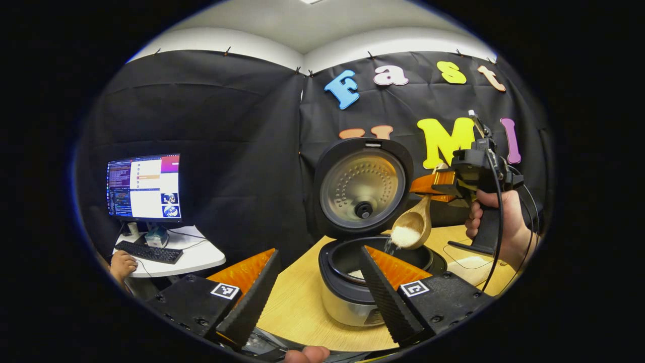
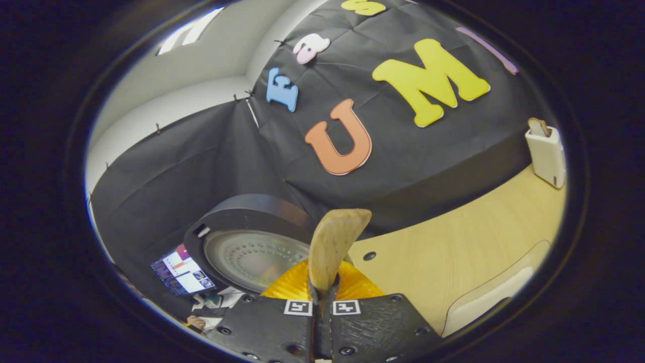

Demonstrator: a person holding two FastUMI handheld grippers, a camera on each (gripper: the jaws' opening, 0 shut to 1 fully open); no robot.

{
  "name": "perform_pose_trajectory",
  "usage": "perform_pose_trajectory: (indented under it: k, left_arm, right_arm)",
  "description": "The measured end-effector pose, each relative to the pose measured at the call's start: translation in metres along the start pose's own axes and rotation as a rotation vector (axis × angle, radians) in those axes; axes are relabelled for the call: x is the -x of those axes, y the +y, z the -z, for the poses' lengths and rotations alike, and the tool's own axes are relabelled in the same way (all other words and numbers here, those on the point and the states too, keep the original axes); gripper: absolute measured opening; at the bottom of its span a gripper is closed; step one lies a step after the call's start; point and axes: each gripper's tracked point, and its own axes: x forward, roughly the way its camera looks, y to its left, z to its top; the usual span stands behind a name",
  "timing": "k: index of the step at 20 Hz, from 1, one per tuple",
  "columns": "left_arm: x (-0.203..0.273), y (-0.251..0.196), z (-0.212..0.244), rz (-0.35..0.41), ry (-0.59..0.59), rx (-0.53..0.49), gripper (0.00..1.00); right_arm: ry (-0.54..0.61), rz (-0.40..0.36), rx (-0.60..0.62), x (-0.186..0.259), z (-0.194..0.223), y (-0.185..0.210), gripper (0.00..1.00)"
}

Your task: Close the left gripper, press the button to open the rice cooker; take a wooden spoon from the chopstick holder with the right hand, scoop a spoonful of rice and pour it into the rice cooker, then put the wooden spoon back into the chopstick holder.

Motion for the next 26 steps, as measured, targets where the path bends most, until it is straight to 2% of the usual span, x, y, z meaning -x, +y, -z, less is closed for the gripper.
perform_pose_trajectory:
  k: [4,8,15,26]
  left_arm:
    - [0.000,0.001,-0.003,0.001,-0.012,0.015,0.99]
    - [0.002,0.001,-0.005,0.003,-0.020,0.015,0.99]
    - [0.002,-0.001,-0.005,0.007,-0.023,0.019,1.00]
    - [0.004,-0.001,-0.008,0.007,-0.029,0.024,0.99]
  right_arm:
    - [-0.032,0.016,0.136,0.001,0.001,0.005,0.00]
    - [-0.044,0.016,0.209,0.001,0.002,0.011,0.00]
    - [-0.079,0.008,0.417,0.006,0.003,0.027,0.00]
    - [-0.200,-0.014,0.789,0.023,-0.008,0.064,0.00]
